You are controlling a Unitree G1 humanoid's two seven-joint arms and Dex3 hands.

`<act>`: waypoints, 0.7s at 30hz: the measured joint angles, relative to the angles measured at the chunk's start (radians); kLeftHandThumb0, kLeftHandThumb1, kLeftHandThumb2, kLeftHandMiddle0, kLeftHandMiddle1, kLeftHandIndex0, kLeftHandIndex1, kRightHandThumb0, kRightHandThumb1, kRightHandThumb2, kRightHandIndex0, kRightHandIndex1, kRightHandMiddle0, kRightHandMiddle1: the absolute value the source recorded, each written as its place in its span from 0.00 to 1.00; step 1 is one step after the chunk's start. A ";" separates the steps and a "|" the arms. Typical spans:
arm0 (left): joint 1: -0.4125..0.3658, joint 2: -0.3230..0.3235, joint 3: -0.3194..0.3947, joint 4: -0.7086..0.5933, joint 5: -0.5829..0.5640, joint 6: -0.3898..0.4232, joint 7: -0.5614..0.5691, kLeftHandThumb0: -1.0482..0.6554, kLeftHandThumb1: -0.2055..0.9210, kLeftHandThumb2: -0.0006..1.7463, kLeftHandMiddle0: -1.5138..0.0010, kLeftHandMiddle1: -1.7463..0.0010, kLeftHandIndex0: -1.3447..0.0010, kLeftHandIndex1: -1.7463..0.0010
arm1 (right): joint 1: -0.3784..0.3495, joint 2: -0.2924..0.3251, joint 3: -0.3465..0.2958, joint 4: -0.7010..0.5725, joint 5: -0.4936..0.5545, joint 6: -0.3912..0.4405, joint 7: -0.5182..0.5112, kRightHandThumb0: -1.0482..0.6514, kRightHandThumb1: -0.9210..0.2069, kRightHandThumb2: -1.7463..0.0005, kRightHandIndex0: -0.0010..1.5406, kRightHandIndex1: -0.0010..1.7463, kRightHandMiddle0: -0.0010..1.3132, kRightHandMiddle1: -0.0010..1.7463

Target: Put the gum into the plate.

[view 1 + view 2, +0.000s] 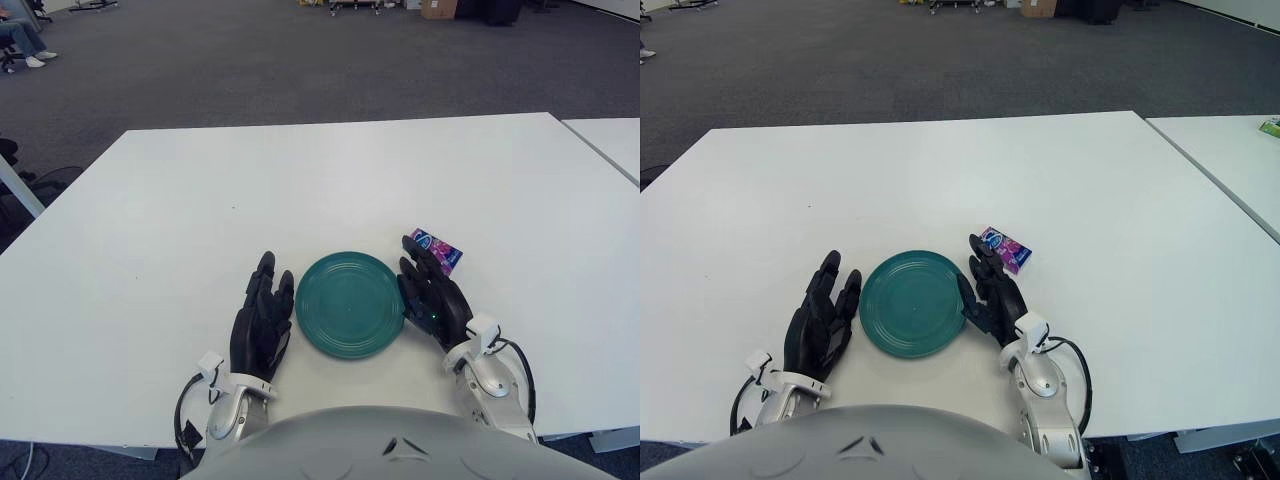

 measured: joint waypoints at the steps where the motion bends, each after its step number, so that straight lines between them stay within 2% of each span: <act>1: 0.000 0.000 0.000 0.000 0.000 0.000 0.000 0.00 1.00 0.43 1.00 1.00 1.00 1.00 | -0.002 0.000 0.001 -0.010 0.001 0.011 0.000 0.19 0.00 0.62 0.06 0.00 0.00 0.12; 4: 0.000 0.000 0.000 0.000 0.001 0.000 0.000 0.00 1.00 0.43 1.00 1.00 1.00 1.00 | -0.004 0.000 0.002 -0.040 0.005 0.043 0.000 0.20 0.00 0.63 0.07 0.00 0.00 0.14; 7: 0.000 0.000 0.000 -0.001 0.004 0.000 0.000 0.00 1.00 0.44 1.00 1.00 1.00 1.00 | -0.010 -0.006 0.002 -0.122 0.004 0.110 0.002 0.21 0.00 0.65 0.09 0.01 0.00 0.19; 9: 0.000 0.000 0.001 -0.001 0.006 0.000 0.001 0.00 1.00 0.44 1.00 1.00 1.00 1.00 | -0.029 -0.019 0.004 -0.177 -0.014 0.122 0.001 0.21 0.00 0.66 0.10 0.01 0.00 0.21; 13: 0.000 0.000 0.000 0.000 0.007 0.001 0.001 0.00 1.00 0.44 1.00 1.00 1.00 1.00 | -0.073 -0.069 0.014 -0.244 -0.150 0.054 -0.033 0.20 0.00 0.68 0.14 0.02 0.00 0.27; 16: -0.001 0.001 -0.001 0.000 0.008 0.000 0.001 0.00 1.00 0.43 1.00 1.00 1.00 1.00 | -0.093 -0.106 0.022 -0.248 -0.286 -0.023 -0.087 0.17 0.00 0.70 0.18 0.03 0.00 0.34; 21: -0.001 0.001 -0.001 0.000 0.008 -0.001 0.001 0.00 1.00 0.42 1.00 1.00 1.00 1.00 | -0.125 -0.158 0.032 -0.240 -0.505 -0.086 -0.191 0.14 0.00 0.75 0.24 0.04 0.00 0.44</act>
